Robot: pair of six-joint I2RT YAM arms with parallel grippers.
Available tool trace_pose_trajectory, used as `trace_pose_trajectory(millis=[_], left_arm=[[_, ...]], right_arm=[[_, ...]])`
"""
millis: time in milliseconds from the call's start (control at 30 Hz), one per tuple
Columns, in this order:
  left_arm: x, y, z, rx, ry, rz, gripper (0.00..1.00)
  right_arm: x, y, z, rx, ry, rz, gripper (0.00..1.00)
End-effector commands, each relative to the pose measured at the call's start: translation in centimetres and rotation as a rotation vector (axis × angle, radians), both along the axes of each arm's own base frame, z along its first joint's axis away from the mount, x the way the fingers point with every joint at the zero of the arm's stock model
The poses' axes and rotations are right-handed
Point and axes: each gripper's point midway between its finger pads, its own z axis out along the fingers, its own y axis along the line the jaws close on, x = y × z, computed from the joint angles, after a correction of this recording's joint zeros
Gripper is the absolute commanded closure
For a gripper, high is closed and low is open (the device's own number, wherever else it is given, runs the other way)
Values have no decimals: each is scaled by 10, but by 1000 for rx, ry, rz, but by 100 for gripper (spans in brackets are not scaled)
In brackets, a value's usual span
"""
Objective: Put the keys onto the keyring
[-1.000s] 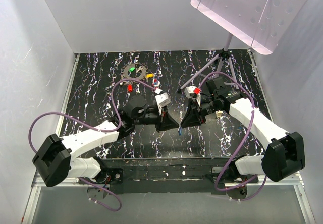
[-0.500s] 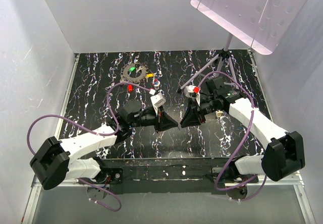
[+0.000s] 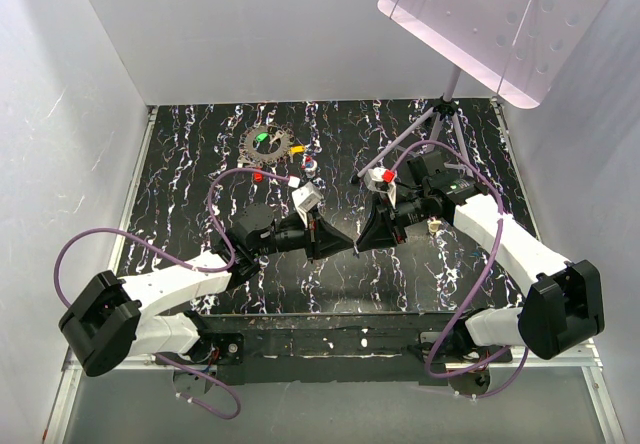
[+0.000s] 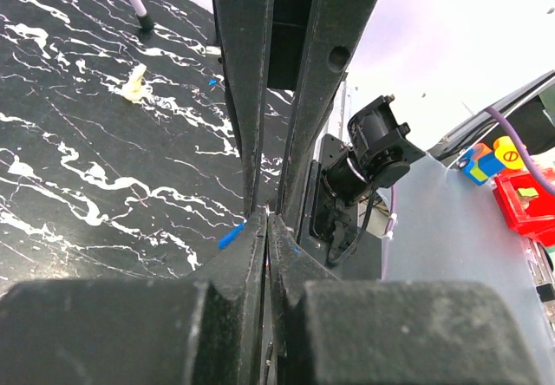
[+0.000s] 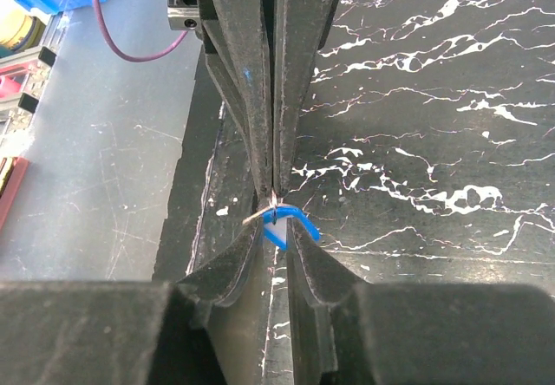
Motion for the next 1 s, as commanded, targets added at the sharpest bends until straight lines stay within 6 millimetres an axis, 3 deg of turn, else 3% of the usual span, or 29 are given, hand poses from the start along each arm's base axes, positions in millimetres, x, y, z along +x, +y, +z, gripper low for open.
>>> trace_pose_trajectory(millis=[0, 433, 533, 633, 833, 867, 967], left_arm=[[1, 2, 19, -63, -35, 24, 100], [1, 0, 15, -65, -19, 31, 100], [1, -1, 14, -64, -16, 30, 100], [1, -1, 12, -61, -12, 31, 100], [1, 2, 3, -18, 5, 40, 100], [1, 4, 2, -4, 2, 50, 94], [0, 15, 4, 45, -22, 73, 61]], right_arm=[[-4, 3, 4, 30, 3, 21, 77], [-2, 5, 8, 35, 12, 12, 82], [-1, 5, 7, 28, 15, 3, 86], [-1, 5, 8, 26, 15, 0, 98], [3, 2, 5, -27, 7, -24, 99], [3, 1, 4, -36, 1, -24, 99], [-1, -6, -4, -79, -35, 2, 99]])
